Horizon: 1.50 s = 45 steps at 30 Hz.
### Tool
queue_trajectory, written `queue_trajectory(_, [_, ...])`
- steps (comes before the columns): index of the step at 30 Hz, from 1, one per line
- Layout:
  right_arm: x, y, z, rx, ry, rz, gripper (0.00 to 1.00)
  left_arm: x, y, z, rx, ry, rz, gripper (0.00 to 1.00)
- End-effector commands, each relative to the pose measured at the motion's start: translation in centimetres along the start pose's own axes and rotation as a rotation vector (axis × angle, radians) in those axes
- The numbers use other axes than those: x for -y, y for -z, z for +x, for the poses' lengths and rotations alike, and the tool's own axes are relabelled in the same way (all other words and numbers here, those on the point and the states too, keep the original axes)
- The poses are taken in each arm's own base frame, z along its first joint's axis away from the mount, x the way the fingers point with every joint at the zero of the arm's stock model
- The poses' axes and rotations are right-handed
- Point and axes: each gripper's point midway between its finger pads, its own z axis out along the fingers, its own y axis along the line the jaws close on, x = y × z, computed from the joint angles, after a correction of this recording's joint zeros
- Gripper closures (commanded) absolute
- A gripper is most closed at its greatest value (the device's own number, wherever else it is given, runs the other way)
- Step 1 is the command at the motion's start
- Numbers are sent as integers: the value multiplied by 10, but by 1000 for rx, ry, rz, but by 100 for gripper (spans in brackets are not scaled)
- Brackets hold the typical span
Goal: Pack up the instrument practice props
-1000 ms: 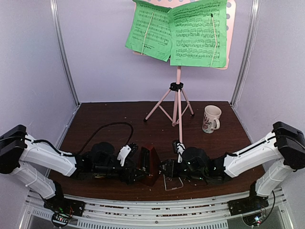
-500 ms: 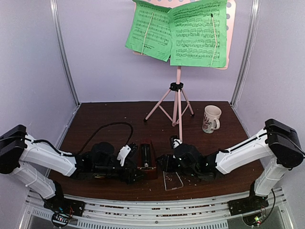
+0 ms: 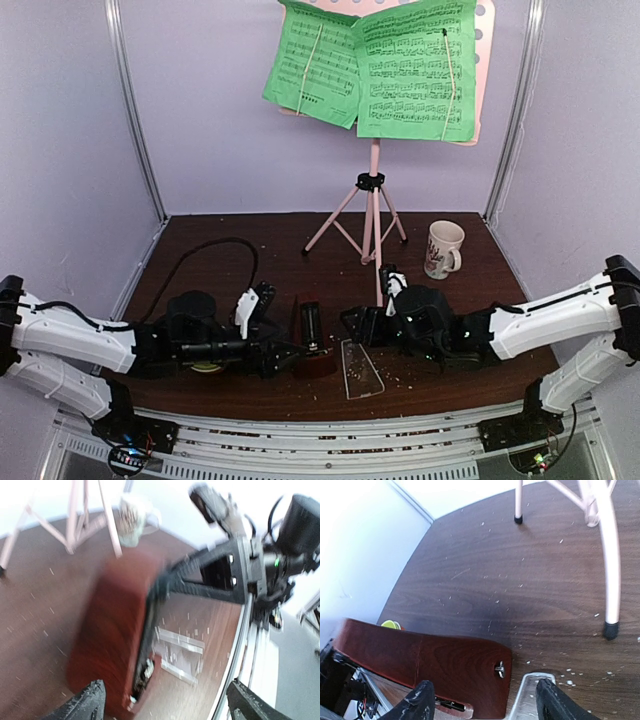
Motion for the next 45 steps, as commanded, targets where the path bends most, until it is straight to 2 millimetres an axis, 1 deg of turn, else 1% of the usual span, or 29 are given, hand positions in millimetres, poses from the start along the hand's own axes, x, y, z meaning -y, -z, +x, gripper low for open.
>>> queue_trajectory(1, [47, 20, 2, 5, 58, 159, 26, -7, 18, -34, 133, -14, -80, 12])
queue_trajectory(4, [64, 30, 5, -7, 56, 204, 23, -12, 28, -48, 168, -2, -127, 11])
queue_trajectory(6, [69, 33, 10, -25, 44, 210, 22, -14, 33, -55, 188, 13, -153, 11])
queue_trajectory(9, [71, 32, 21, -64, 22, 201, 22, -17, 35, -60, 194, 44, -180, 11])
queue_trajectory(11, [71, 28, 29, -97, 14, 200, 24, -16, 35, -63, 184, 49, -180, 11])
queue_trajectory(13, [71, 23, 37, -124, 14, 204, 27, -15, 35, -62, 171, 55, -177, 12])
queue_trajectory(17, [61, 15, 50, -157, 40, 207, 30, -19, 38, -56, 147, 76, -197, 12])
queue_trajectory(20, [62, 8, 58, -181, 69, 246, 33, -23, 40, -50, 125, 88, -218, 12])
queue_trajectory(23, [64, 1, 64, -202, 98, 265, 40, -24, 40, -47, 110, 91, -227, 12])
queue_trajectory(31, [63, -11, 72, -227, 150, 294, 57, -27, 44, -43, 94, 82, -247, 12])
queue_trajectory(38, [62, -19, 79, -248, 200, 330, 69, -30, 44, -42, 89, 74, -262, 12])
queue_trajectory(45, [66, -20, 83, -255, 222, 353, 73, -30, 44, -42, 87, 72, -264, 12])
